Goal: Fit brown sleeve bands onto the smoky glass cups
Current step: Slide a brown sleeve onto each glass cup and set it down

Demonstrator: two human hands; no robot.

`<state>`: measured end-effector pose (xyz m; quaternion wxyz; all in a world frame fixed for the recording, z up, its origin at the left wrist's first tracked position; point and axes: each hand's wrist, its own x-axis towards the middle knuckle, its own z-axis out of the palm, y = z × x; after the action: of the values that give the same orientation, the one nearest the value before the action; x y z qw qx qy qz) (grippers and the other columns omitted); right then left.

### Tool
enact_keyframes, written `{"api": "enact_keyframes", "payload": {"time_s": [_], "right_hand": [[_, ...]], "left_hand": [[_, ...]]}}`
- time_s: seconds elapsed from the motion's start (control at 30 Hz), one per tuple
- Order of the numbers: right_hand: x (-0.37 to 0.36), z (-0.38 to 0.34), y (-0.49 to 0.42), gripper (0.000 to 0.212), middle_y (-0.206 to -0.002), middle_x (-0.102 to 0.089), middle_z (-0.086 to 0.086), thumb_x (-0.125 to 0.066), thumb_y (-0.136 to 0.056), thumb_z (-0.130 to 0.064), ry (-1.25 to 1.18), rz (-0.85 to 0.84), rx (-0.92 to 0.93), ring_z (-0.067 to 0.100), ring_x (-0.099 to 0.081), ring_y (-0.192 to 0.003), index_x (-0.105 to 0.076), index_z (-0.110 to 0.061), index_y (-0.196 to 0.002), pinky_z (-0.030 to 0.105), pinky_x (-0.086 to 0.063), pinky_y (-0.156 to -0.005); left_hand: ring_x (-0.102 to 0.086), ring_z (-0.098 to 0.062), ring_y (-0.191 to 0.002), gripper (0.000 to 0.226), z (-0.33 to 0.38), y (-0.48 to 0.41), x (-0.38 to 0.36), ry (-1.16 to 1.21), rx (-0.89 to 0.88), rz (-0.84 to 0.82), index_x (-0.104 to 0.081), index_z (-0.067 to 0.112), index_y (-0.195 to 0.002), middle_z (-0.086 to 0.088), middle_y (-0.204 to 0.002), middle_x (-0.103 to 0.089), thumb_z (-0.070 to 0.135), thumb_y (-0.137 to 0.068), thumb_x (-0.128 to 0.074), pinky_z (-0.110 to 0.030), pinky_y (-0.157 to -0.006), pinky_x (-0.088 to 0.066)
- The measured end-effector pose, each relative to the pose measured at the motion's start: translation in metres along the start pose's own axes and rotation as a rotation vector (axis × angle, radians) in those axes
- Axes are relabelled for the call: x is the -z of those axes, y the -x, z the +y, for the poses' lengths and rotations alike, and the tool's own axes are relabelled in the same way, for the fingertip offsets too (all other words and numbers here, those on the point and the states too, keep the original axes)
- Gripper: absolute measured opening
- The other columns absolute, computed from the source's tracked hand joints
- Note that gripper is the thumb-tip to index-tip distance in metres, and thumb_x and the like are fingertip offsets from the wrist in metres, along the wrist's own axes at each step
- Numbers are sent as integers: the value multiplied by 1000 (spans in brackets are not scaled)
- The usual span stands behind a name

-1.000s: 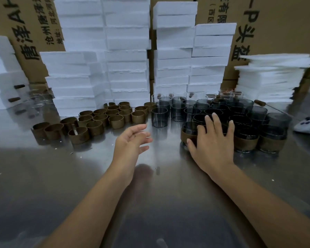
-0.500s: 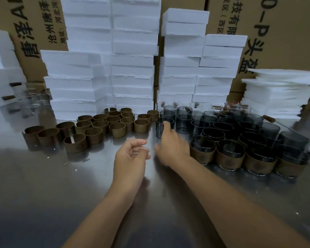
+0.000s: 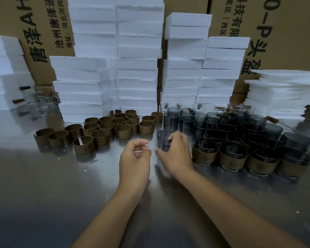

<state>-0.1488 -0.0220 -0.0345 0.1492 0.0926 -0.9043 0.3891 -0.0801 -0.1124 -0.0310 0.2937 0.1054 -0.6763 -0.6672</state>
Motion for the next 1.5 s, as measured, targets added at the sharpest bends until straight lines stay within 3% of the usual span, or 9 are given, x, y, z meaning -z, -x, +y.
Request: {"api": "enact_keyframes", "payload": {"time_s": [0.13, 0.37, 0.47, 0.63, 0.83, 1.03, 1.33, 1.4, 1.5], "right_hand": [[7, 5, 29, 48, -86, -36, -13, -74, -78, -39, -61, 14, 74, 12, -42, -80, -29, -24, -89, 24, -31, -57], [30, -1, 64, 71, -105, -49, -17, -83, -68, -26, -505, -10, -27, -4, -52, -94, -36, -31, -121, 6, -39, -71], [37, -5, 70, 45, -100, -55, -18, -82, -69, -23, -658, 44, -29, -20, -51, -85, -51, -36, -99, -1, -39, -63], [41, 3, 77, 53, -113, -55, -8, -77, -69, -38, -627, 60, -9, -1, -52, -99, -52, -36, -116, 9, -41, -73], [39, 10, 74, 58, -118, -55, -6, -78, -73, -37, -609, 113, -5, 9, -54, -107, -48, -32, -122, 24, -48, -85], [39, 7, 75, 67, -122, -55, -2, -71, -69, -44, -601, 202, 36, 17, -57, -110, -48, -21, -128, 42, -50, -93], [36, 8, 71, 65, -122, -52, -2, -77, -72, -41, -602, 239, 26, 18, -56, -110, -45, -24, -127, 42, -49, -93], [36, 8, 70, 66, -120, -52, -3, -76, -71, -43, -597, 235, 33, 15, -56, -106, -46, -24, -127, 36, -51, -90], [36, 8, 69, 67, -118, -53, -5, -76, -70, -42, -590, 235, 51, 8, -57, -96, -48, -22, -127, 22, -49, -79]], "left_hand": [[-59, -7, -79, 26, 3, 2, 3, 2, 1, 17, -60, 29, -88, 6, -86, -60, 3, -90, -54, -21, -71, -48], [-59, -15, -88, 27, 14, 12, 5, 5, -56, 13, -59, 29, -88, 5, -88, -60, 2, -90, -54, -30, -81, -49], [-59, -16, -94, 27, 20, 17, 4, -10, -114, -23, -60, 28, -90, 4, -93, -61, 2, -91, -54, -28, -82, -48], [-58, -2, -91, 23, 32, 28, 0, -17, -278, -102, -60, 29, -89, 11, -93, -63, 7, -94, -54, -7, -75, -43], [-59, 0, -99, 17, 36, 39, -7, -119, -438, -241, -61, 29, -93, 13, -97, -66, 15, -94, -53, -19, -89, -45], [-53, 3, -108, 25, 27, 40, -7, -295, -521, -277, -64, 33, -104, 29, -100, -58, 28, -89, -45, -8, -91, -38], [-46, 5, -120, 35, 26, 36, -5, -275, -379, -375, -56, 42, -118, 27, -118, -57, 42, -91, -34, -14, -101, -34], [-45, 3, -124, 40, 26, 35, -5, -236, -315, -417, -56, 39, -122, 20, -126, -58, 46, -89, -34, -18, -103, -33], [-44, 7, -125, 47, 28, 34, -4, -191, -265, -462, -55, 32, -129, 17, -131, -56, 57, -92, -37, -8, -99, -32]]}}
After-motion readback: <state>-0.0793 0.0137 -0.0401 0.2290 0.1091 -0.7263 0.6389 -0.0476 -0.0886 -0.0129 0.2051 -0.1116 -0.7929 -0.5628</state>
